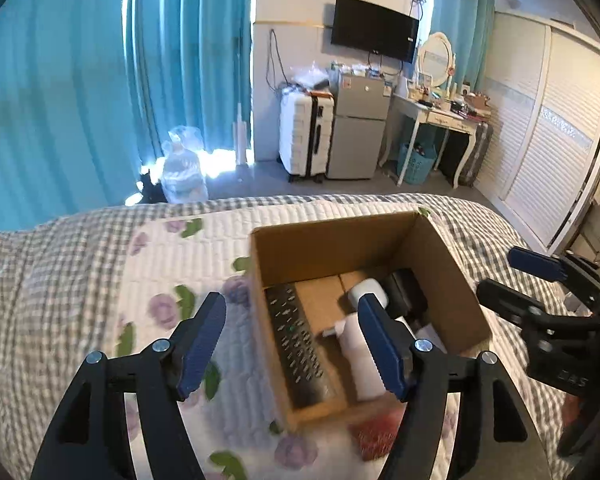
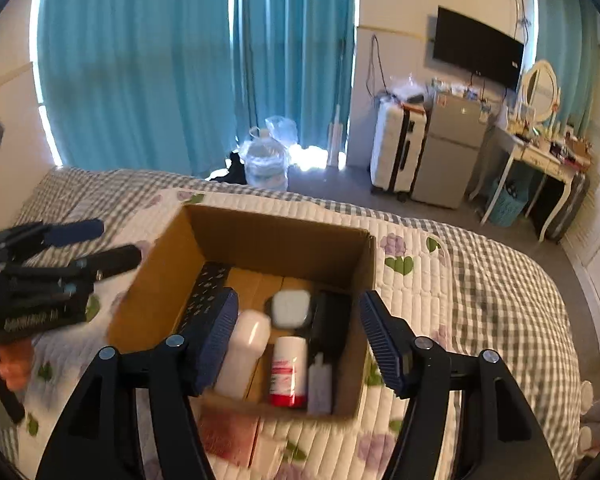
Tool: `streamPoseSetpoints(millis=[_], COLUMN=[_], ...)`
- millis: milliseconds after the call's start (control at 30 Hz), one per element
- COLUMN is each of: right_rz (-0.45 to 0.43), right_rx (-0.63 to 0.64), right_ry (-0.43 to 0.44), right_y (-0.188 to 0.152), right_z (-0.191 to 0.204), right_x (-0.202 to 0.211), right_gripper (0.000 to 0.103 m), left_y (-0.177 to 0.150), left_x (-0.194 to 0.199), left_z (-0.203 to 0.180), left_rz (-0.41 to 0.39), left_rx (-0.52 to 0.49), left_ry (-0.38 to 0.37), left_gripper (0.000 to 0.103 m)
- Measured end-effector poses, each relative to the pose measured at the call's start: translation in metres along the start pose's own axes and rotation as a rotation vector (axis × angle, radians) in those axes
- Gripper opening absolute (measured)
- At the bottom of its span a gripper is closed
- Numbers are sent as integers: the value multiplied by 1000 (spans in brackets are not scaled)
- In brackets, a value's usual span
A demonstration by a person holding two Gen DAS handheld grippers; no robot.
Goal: Organize rigid objects
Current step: 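Grasp the pink rose-patterned card case with the right gripper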
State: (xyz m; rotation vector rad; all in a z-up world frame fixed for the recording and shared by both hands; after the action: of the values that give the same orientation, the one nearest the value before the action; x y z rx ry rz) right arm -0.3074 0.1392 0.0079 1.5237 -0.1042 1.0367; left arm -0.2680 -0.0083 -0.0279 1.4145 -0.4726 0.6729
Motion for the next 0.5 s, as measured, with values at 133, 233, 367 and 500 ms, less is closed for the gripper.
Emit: streamPoseSetpoints(millis=[133, 233, 367, 500], right_rz=[-1, 42, 100, 174], right_rx=[23, 31, 21, -12], right_ry=[27, 52, 58, 95], right_y=[-25, -54, -91, -117], right_z=[25, 43, 54, 58], right_x=[25, 25, 8, -25], right_gripper=[65, 65, 65, 65], left_y=[-24, -45, -70, -98], left_x=[33, 43, 35, 16], left_z=[21, 35, 44, 48], left_rz=[-40, -34, 20, 75], left_rx=[1, 18, 44, 58], left_ry=[31, 57, 73, 105], left_gripper=[75, 75, 75, 75])
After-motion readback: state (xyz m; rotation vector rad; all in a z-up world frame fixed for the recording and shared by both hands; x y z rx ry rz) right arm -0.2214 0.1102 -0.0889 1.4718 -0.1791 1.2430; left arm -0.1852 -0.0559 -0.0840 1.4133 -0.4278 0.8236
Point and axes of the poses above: each gripper's, at about its wrist camera, not at the fingertips, and x roughly against the way its jaws point, z to its left, y to its top, the point moved 8 cm from there along -x, roughly the way its jaws point, and after that the axes turned 14 degrees about y, right-handed, at the moved point
